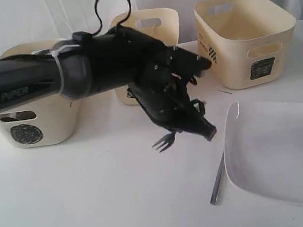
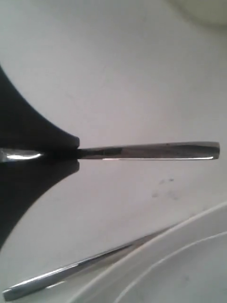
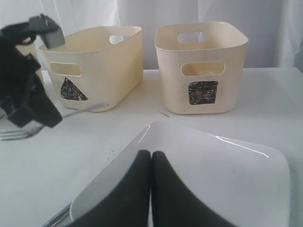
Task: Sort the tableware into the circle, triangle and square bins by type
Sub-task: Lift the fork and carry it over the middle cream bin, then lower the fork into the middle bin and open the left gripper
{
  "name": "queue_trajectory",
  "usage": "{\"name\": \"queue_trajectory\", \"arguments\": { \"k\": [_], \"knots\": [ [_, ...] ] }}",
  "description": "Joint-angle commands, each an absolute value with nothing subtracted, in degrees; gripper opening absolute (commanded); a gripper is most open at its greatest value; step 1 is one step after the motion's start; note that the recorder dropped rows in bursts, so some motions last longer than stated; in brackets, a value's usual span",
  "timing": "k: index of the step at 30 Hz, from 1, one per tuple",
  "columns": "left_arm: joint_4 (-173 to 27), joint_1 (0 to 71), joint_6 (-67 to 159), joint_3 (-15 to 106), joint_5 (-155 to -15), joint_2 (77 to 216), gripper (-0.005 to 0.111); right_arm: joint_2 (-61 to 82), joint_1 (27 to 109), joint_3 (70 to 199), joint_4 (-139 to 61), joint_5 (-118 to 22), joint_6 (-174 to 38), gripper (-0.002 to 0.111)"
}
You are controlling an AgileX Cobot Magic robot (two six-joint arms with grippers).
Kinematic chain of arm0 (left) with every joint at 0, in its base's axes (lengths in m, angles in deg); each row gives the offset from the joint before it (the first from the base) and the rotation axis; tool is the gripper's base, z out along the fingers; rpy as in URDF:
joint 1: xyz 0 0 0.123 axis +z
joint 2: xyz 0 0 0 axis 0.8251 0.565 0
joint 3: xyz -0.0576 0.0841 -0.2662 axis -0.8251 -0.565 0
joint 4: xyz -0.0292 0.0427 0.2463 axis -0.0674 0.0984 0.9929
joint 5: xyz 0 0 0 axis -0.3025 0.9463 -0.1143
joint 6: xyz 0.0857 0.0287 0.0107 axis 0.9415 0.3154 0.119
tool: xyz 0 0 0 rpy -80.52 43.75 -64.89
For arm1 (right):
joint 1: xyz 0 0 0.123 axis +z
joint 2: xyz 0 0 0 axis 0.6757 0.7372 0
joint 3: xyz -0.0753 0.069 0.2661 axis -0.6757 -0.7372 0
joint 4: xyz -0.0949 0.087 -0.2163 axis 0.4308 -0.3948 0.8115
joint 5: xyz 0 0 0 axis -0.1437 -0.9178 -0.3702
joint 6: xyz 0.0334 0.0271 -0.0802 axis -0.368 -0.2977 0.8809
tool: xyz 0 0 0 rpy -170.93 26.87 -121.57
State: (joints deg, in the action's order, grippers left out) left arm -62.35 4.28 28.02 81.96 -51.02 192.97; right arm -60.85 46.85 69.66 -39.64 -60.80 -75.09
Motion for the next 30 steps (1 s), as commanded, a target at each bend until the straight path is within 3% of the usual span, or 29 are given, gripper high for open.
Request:
{"name": "queue_trajectory", "arguments": {
  "k": [1, 8, 16, 30],
  "knots": [
    [-55.80, 4.50, 20.22, 81.69, -56.93, 188.93, 0.000, -61.21, 46.48, 69.54, -39.72, -60.29, -74.93, 0.000],
    [-47.57, 5.89, 18.04, 85.04, -79.22, 188.96, 0.000, -61.21, 46.48, 69.54, -39.72, -60.29, -74.93, 0.000],
    [-43.44, 11.68, 18.66, 94.22, -89.84, 198.17, 0.000, -61.21, 46.48, 69.54, -39.72, -60.29, -74.93, 0.000],
    [-42.50, 15.88, 20.70, 100.40, -91.05, 205.39, 0.000, -61.21, 46.48, 69.54, -39.72, -60.29, -74.93, 0.000]
  ]
}}
